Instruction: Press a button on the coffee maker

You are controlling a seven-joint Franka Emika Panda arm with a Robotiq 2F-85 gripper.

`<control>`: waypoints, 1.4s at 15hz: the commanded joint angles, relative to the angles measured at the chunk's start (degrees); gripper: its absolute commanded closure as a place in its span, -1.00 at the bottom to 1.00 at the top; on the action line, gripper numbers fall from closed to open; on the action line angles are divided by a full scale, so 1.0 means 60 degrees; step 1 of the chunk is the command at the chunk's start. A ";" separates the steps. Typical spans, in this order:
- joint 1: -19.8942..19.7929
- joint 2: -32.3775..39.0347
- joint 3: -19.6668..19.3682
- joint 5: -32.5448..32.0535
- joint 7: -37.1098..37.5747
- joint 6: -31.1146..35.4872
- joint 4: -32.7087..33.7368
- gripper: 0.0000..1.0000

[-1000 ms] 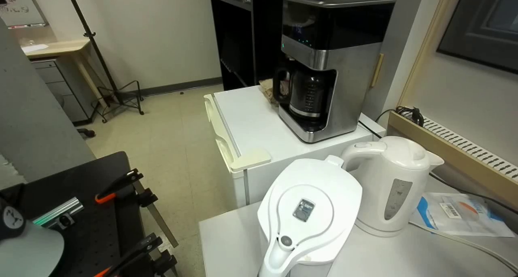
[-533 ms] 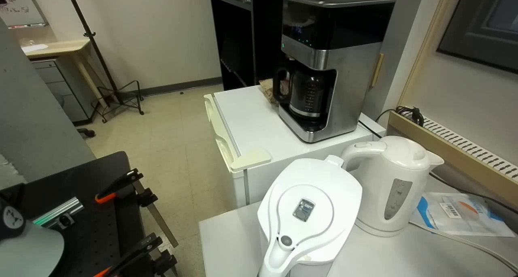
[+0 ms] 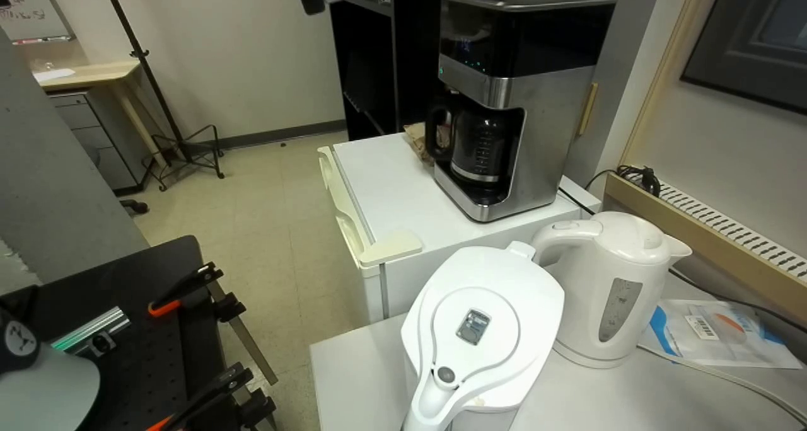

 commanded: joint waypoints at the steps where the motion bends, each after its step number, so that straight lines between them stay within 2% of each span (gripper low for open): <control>1: 0.0131 0.0786 0.0375 -0.0822 0.0409 -0.0038 0.0261 -0.32; 8: 0.0420 0.1906 0.0865 -0.2699 0.1044 0.0411 0.0286 0.74; 10: 0.0475 0.2187 0.0931 -0.3252 0.1354 0.0622 0.0324 0.99; 21: 0.0768 0.3856 0.0670 -0.5360 0.2918 0.2006 0.1181 1.00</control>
